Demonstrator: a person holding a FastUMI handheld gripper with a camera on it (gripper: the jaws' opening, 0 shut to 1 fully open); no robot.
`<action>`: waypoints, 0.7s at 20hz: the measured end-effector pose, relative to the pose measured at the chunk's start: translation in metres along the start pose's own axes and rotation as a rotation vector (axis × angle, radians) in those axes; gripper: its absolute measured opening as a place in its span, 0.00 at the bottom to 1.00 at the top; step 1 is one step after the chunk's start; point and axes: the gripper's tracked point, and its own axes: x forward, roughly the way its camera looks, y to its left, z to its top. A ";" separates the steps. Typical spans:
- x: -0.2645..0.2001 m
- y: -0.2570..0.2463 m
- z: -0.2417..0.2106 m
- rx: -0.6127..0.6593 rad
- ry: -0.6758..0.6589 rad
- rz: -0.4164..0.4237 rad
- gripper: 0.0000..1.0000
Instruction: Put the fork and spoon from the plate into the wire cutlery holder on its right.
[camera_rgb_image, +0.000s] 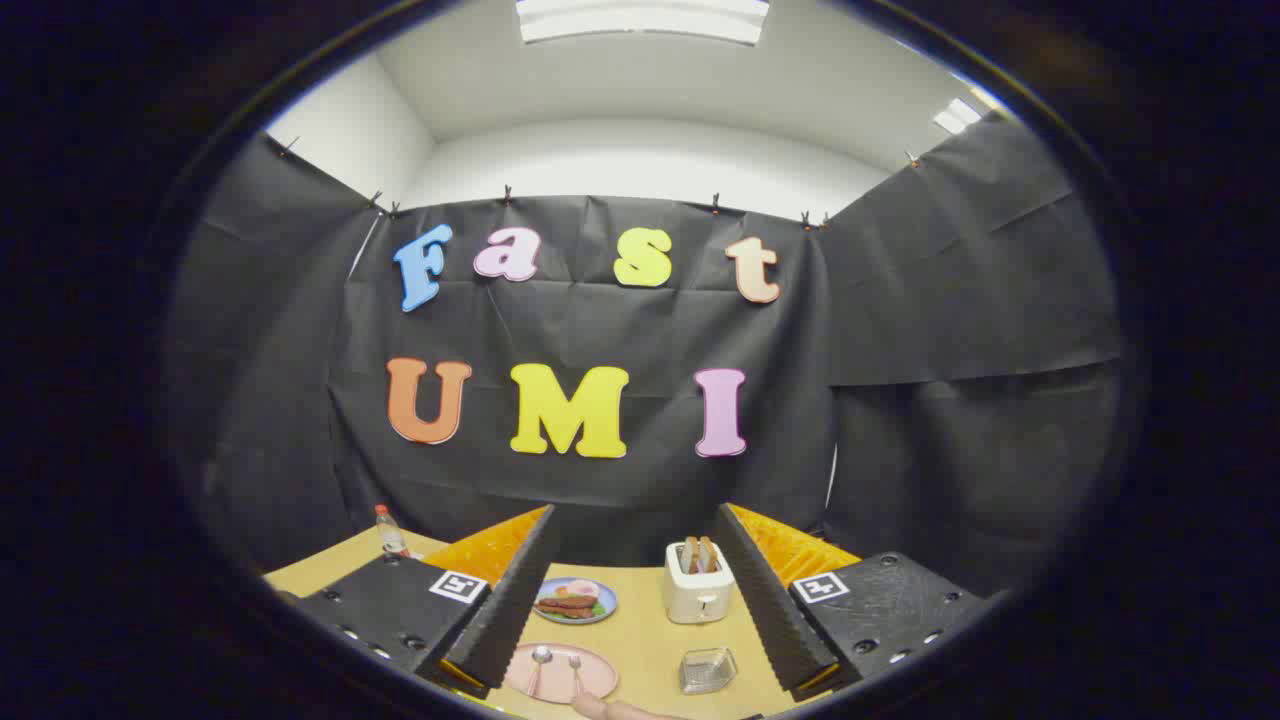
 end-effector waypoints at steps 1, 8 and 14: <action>0.002 0.001 -0.001 -0.001 -0.001 0.000 0.95; 0.021 0.002 0.005 0.005 -0.026 -0.019 0.95; 0.043 0.009 -0.017 -0.012 0.019 -0.020 0.95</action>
